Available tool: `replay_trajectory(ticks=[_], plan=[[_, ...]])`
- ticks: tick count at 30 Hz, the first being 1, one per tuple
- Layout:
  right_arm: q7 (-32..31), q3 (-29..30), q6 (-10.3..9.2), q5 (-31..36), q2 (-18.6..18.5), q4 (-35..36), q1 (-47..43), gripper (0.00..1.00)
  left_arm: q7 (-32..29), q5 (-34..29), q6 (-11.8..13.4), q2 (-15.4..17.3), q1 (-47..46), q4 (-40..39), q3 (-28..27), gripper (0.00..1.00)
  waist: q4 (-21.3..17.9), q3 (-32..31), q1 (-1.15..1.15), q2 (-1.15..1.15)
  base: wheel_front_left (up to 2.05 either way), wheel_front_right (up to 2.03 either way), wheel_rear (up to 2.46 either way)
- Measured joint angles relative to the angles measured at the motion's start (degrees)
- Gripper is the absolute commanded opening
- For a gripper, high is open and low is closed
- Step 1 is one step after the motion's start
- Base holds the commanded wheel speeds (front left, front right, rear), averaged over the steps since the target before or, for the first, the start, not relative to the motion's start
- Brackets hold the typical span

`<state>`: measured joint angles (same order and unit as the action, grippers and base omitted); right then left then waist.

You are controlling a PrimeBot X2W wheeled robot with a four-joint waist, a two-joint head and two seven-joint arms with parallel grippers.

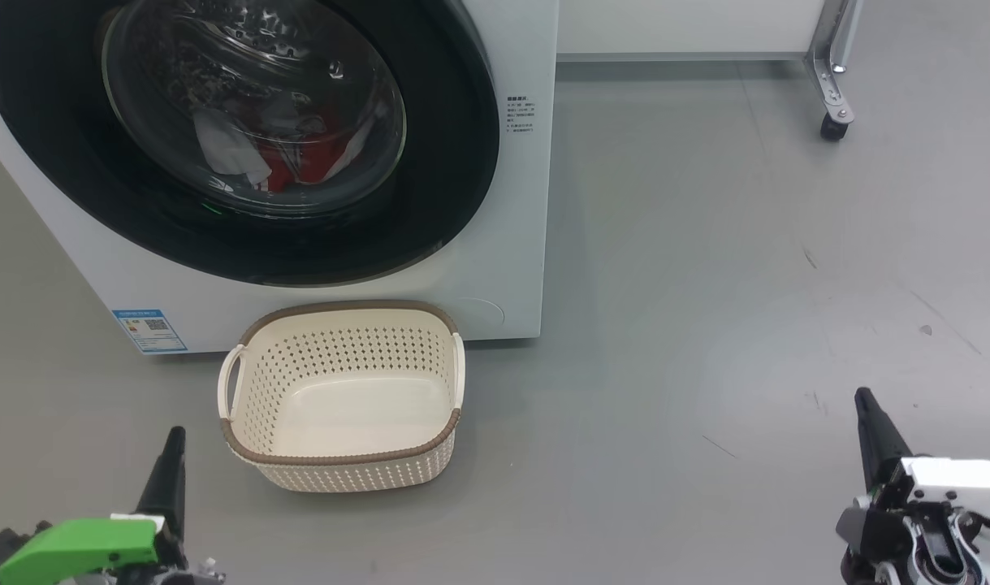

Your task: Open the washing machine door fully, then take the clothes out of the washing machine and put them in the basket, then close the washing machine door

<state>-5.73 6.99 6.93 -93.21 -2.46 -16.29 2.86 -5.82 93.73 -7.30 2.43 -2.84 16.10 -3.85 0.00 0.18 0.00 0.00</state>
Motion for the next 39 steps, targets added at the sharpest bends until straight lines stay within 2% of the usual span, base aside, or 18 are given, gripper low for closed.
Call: replay_trajectory(ticks=[1, 2, 10, 39], plan=[[0.0, -0.02, -0.01, 0.0, 0.3, -0.63, -0.46, 0.0, 0.0, 0.01, 0.0, -0.24, 0.38, 0.65, 0.08, 0.0, 0.0, 0.0, 0.0, 0.0, 0.0, 0.0, 0.0], [0.0, -0.03, -0.01, 0.0, 0.68, -1.26, -1.1, 1.0, 0.0, 0.04, 0.0, -0.53, 0.92, 1.3, 0.18, 1.0, 0.0, 0.0, 0.0, 0.0, 0.0, 0.0, 0.0], [0.7, -0.23, -0.02, 0.04, 1.79, -2.41, -3.38, 1.0, 0.38, 0.07, 0.0, -1.54, 2.89, 2.55, 0.48, 1.0, 0.02, 0.06, 0.0, 0.0, 0.0, 0.0, 0.0], [6.12, -1.22, -0.01, 5.65, 1.56, 4.34, -3.5, 1.0, 5.67, -0.18, 0.0, -1.47, 2.89, -1.94, 1.85, 1.0, 1.0, 0.13, 0.0, 0.0, 0.0, 0.0, 0.0]])
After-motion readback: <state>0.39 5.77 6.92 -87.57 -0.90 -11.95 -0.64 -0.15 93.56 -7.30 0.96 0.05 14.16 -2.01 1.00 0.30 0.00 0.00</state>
